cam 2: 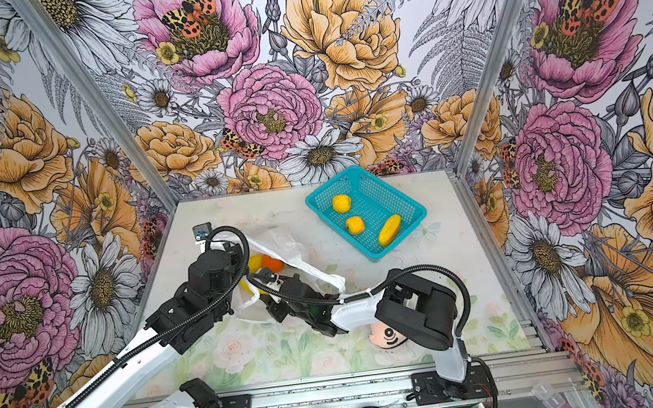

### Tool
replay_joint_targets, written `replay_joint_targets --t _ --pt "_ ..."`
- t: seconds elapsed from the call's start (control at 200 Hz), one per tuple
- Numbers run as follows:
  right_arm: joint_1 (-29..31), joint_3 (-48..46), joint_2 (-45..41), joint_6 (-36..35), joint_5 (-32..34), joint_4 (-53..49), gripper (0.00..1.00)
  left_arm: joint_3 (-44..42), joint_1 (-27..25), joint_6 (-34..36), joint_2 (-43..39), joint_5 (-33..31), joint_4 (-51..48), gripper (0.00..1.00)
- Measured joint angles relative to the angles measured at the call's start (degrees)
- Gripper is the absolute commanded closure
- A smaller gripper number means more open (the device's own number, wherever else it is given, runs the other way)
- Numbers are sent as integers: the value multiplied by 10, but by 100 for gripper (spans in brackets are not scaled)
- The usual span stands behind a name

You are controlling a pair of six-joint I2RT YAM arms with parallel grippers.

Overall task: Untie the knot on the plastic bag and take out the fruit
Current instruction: 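Lift the yellow mango out of the bag with the right gripper, then carry the mango over the teal basket and open the right gripper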

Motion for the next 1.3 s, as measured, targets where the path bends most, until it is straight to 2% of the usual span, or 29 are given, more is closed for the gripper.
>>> replay_joint_targets --t 0.275,0.595,0.856,1.146,1.301 --pt "10 -70 -42 -22 -8 66 95 0 3 0 1 1 0 100" --pt "33 -158 -159 -55 -1 120 95 0 10 -4 10 2 -1 100" --pt "41 -202 -286 -77 19 116 95 0 10 -5 10 4 -1 100" --pt "39 -230 -412 -108 64 64 96 0 14 -5 10 8 -1 100" --pt "0 -244 -476 -111 97 18 96 0 14 -7 10 15 -1 100"
